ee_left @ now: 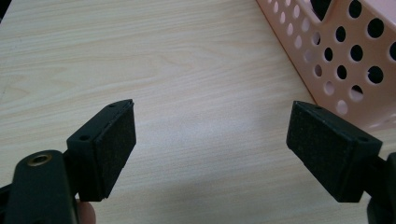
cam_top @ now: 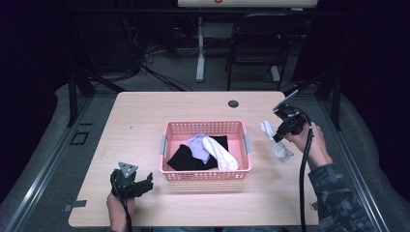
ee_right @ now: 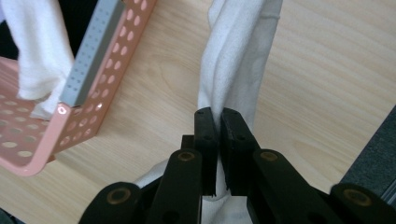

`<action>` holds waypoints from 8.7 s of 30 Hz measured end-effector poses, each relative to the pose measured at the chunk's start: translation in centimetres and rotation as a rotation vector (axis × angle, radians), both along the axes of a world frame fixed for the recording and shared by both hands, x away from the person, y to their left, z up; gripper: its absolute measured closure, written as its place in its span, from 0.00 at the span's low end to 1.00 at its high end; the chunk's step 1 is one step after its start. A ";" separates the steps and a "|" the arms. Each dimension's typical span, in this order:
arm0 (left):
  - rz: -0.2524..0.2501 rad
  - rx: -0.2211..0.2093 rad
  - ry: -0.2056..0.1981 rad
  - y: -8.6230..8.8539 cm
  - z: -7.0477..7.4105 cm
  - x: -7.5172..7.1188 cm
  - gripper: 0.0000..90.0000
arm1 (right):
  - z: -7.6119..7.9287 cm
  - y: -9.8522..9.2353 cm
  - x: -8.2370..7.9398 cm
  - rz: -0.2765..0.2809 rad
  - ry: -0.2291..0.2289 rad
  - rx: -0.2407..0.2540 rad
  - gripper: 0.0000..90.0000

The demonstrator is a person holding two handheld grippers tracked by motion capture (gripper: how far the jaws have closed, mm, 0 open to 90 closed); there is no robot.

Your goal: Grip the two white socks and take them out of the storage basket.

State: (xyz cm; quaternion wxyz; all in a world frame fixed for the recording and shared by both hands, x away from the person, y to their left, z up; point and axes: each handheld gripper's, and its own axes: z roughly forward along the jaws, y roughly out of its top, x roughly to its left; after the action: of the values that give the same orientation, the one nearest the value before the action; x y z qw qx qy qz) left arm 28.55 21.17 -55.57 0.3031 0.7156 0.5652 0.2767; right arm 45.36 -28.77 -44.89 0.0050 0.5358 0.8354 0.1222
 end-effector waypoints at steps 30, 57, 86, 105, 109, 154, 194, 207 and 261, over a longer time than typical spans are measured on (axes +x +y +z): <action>-0.001 -0.003 0.000 0.1 0.0 0.0 0.18 | -6.3 0.6 0.3 -0.002 0.093 -0.039 0.72; -0.001 -0.005 0.004 0.0 -0.1 0.1 0.18 | 3.9 5.3 -1.0 0.184 -0.043 0.035 0.07; -0.006 -0.008 0.004 0.0 -0.1 0.2 0.18 | 2.9 13.2 0.1 0.335 -0.054 0.121 0.00; -0.008 -0.022 -0.005 0.0 0.0 0.2 0.18 | 0.1 16.4 1.1 0.363 0.005 0.105 0.04; -0.010 -0.022 -0.004 -0.1 0.0 0.4 0.18 | -0.7 16.7 1.4 0.376 0.010 0.094 0.06; -0.013 -0.027 -0.006 -0.2 0.1 0.4 0.18 | -2.0 18.9 0.9 0.364 0.054 -0.004 0.91; -0.015 -0.031 -0.005 -0.2 0.1 0.4 0.18 | 7.8 13.7 0.1 0.318 -0.039 -0.019 0.91; -0.013 -0.031 -0.006 -0.3 0.0 0.4 0.18 | 8.5 7.1 0.0 0.193 -0.062 -0.035 0.91; -0.014 -0.026 -0.009 -0.2 0.1 0.4 0.18 | -2.1 -0.6 0.3 -0.015 0.014 0.017 0.39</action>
State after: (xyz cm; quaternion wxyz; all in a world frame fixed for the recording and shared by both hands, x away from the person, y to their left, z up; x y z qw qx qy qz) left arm 28.91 20.99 -55.46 0.3169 0.7142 0.5625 0.2703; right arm 45.70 -29.35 -47.01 -0.0043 0.5430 0.8303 0.1254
